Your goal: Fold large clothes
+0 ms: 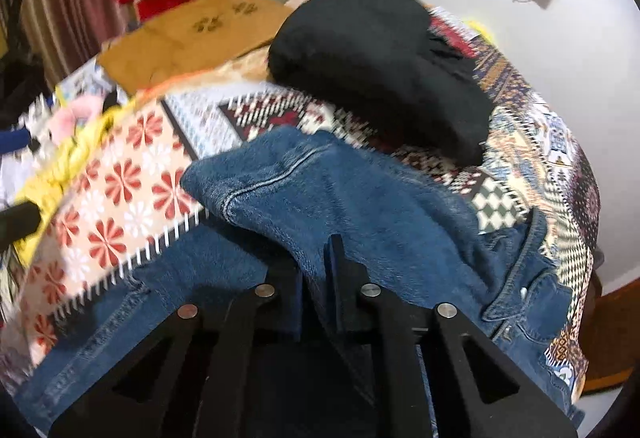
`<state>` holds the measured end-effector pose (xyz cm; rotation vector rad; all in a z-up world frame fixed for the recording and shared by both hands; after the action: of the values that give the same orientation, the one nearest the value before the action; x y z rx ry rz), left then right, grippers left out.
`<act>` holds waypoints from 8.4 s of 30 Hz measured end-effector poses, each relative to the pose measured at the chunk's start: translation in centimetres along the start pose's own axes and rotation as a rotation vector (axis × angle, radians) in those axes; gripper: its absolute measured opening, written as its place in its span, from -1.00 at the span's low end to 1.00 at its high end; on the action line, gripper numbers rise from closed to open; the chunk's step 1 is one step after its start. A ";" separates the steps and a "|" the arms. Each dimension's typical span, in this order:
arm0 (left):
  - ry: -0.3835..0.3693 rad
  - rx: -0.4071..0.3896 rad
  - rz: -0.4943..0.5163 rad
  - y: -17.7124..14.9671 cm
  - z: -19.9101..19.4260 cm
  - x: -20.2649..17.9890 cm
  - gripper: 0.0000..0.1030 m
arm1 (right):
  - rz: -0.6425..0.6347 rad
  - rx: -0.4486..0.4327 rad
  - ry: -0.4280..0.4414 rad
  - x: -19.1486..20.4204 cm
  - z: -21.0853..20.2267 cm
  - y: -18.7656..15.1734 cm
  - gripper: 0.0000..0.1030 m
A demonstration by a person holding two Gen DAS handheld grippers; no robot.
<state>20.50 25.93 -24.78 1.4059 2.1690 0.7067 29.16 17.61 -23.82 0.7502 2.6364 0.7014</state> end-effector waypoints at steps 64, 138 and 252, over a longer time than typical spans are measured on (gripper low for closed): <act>-0.094 0.018 0.249 1.0 0.7 -14.7 0.84 | 0.217 0.059 -0.050 -9.0 -5.7 -12.4 0.12; -0.275 0.069 0.716 -2.2 3.3 -32.9 0.84 | 0.720 0.021 -0.240 -23.3 -14.8 -24.6 -0.71; -0.430 -0.051 0.568 0.0 -2.6 -35.1 0.41 | 0.776 -0.010 -0.063 -18.2 -18.1 -24.9 -0.31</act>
<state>32.03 -6.90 -19.35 1.9587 1.4232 0.5678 26.39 -17.80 -19.16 1.7857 2.2319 0.8430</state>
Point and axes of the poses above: each gripper's, at about its wrist camera, not at the fingertips, and z roughly the way its jaws point, x to its left, y to its top, the point moved 6 cm from there along z, roughly the way its jaws point, and after that the axes turned 1 degree about z, right-handed, at the moved point
